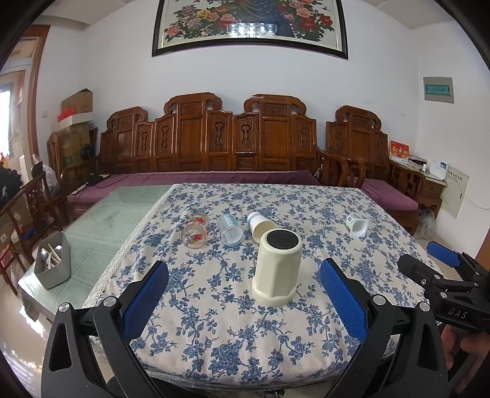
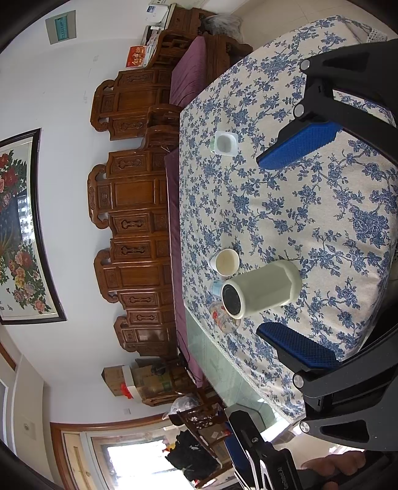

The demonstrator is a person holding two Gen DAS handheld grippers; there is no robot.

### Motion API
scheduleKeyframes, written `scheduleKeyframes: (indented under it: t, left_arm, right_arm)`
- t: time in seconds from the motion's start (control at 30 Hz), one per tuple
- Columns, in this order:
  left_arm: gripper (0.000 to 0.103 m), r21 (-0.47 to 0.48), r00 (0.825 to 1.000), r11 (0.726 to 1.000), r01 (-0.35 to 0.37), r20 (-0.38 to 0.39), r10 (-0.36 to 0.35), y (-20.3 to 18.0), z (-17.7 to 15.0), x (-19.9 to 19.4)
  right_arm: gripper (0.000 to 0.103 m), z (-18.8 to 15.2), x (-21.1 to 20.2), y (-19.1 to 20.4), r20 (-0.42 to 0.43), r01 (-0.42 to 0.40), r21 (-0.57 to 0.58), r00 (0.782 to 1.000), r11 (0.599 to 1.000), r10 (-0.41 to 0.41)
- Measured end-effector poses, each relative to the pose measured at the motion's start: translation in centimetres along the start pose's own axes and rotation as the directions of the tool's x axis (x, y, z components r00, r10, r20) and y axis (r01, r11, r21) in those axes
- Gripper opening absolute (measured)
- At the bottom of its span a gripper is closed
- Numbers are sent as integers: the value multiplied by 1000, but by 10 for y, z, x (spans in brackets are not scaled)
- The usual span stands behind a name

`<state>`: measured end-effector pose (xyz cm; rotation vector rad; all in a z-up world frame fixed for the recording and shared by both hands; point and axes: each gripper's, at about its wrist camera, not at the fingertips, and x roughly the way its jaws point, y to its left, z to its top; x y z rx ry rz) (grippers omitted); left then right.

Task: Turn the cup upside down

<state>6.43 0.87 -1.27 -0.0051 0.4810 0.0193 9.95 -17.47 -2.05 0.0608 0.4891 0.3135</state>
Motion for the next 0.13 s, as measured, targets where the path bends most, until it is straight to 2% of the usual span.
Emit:
scheduleKeyframes:
  t: [0.13]
  left_arm:
    - [95,-1,1000,1000,7,3,-7,0,0,-1]
  right_arm:
    - [100,0,0,0,0,1,0,1000,1000,-1]
